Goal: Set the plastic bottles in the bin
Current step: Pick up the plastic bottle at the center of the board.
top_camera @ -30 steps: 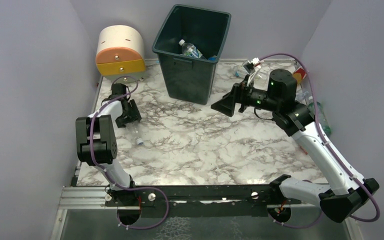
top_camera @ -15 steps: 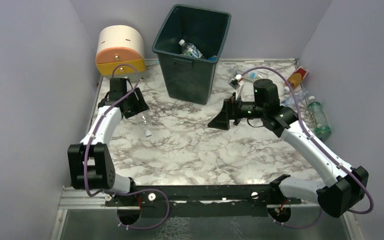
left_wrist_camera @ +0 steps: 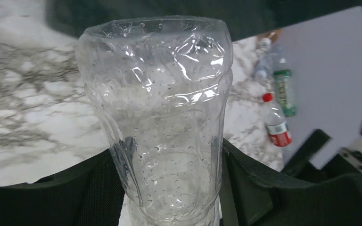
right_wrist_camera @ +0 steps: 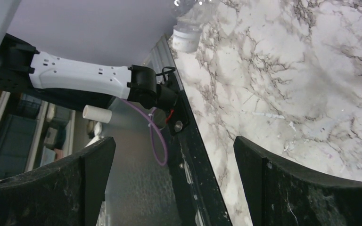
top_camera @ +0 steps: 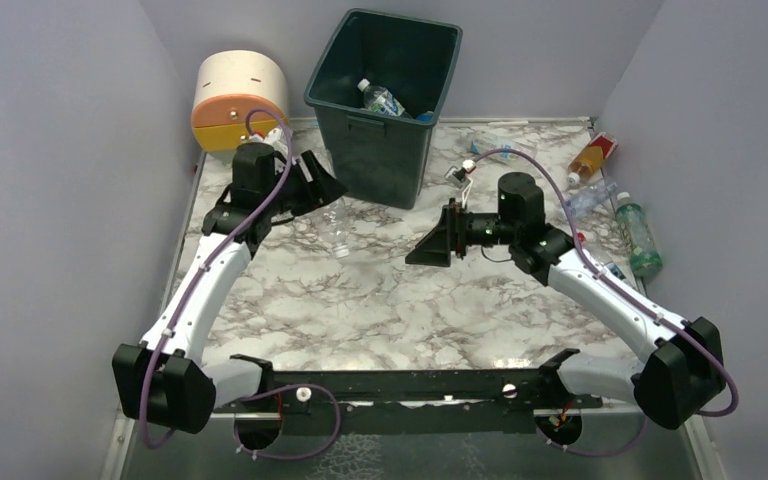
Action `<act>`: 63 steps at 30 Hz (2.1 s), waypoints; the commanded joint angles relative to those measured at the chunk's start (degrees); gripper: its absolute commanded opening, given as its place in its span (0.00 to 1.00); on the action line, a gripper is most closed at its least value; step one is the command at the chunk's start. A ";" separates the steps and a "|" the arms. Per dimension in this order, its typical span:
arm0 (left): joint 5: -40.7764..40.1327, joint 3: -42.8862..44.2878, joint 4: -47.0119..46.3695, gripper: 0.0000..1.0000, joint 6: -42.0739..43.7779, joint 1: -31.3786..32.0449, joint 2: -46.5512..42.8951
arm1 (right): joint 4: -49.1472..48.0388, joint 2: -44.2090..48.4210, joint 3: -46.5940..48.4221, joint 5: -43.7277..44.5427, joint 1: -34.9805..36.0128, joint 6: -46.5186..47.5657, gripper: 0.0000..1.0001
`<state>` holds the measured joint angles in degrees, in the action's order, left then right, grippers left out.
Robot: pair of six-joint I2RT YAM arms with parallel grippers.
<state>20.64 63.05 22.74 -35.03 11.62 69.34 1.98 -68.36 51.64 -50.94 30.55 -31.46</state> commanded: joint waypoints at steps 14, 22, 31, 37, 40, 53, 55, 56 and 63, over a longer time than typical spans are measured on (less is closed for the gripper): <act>2.08 -0.13 -20.44 0.66 -15.97 18.16 -3.04 | -24.15 -4.15 -1.24 -2.38 1.61 -11.71 0.99; 0.28 -0.26 -21.61 0.66 -16.19 22.79 -1.68 | -34.29 -7.08 0.06 -6.07 1.69 -18.17 0.99; -0.40 -1.17 -22.51 0.66 -16.19 23.89 -1.49 | -39.09 -8.95 1.11 -6.98 1.71 -21.60 0.99; -0.10 -1.26 -23.27 0.66 -16.36 23.98 -0.99 | -40.11 -9.49 1.13 -7.07 1.79 -22.23 0.99; -0.07 -1.43 -23.69 0.66 -16.47 24.14 -0.78 | -40.68 -9.83 1.18 -7.06 1.93 -22.61 0.96; 0.34 -1.70 -24.44 0.72 -16.21 24.33 -0.62 | -41.40 -10.31 1.02 -6.89 2.16 -22.77 0.65; 0.36 -1.65 -24.41 0.74 -16.20 24.33 -0.59 | -41.35 -10.22 1.08 -6.89 2.19 -22.83 0.59; 0.31 -1.66 -24.41 0.75 -16.11 24.33 -0.53 | -41.36 -10.14 0.96 -6.79 2.18 -22.75 0.57; -1.20 1.08 -20.61 0.94 -13.33 24.34 0.05 | -40.17 -9.61 0.75 -6.22 2.19 -21.97 0.56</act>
<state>21.34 62.11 0.10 -51.13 35.70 68.71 -36.97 -78.54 51.27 -56.49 32.32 -54.41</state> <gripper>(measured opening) 0.807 0.656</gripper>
